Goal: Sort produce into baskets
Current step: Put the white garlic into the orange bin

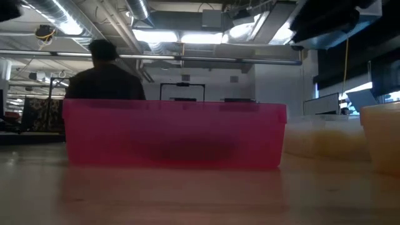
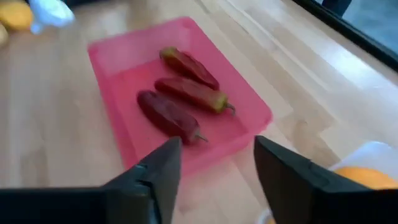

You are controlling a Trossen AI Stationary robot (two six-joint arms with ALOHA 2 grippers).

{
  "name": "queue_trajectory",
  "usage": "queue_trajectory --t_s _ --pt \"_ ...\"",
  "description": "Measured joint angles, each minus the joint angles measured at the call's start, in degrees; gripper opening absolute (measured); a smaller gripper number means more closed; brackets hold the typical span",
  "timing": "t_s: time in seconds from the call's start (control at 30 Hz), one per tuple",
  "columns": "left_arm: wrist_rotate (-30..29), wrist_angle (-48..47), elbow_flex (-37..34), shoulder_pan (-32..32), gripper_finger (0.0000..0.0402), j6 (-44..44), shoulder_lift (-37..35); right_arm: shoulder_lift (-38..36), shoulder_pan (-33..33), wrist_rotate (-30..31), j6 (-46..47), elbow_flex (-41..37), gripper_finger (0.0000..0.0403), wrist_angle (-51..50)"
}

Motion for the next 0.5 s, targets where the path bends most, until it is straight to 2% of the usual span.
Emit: queue_trajectory --t_s 0.17,0.27,0.37,0.5 --pt "-12.1 2.6 0.0 1.7 0.0104 6.0 -4.0 0.0 -2.2 -2.2 -0.4 0.0 0.0263 6.5" --pt "-20.3 6.8 0.0 2.7 0.0104 11.5 -5.5 0.2 -3.4 -3.7 -2.8 0.0 0.0294 10.4" --pt "-28.6 12.7 0.0 3.8 0.0105 19.4 -5.9 1.5 -4.1 -5.1 -6.8 0.0 0.0308 15.9" --pt "-40.9 22.9 0.0 6.2 0.0108 31.5 -5.1 4.4 -5.6 -6.8 -12.4 0.0 0.0306 23.8"
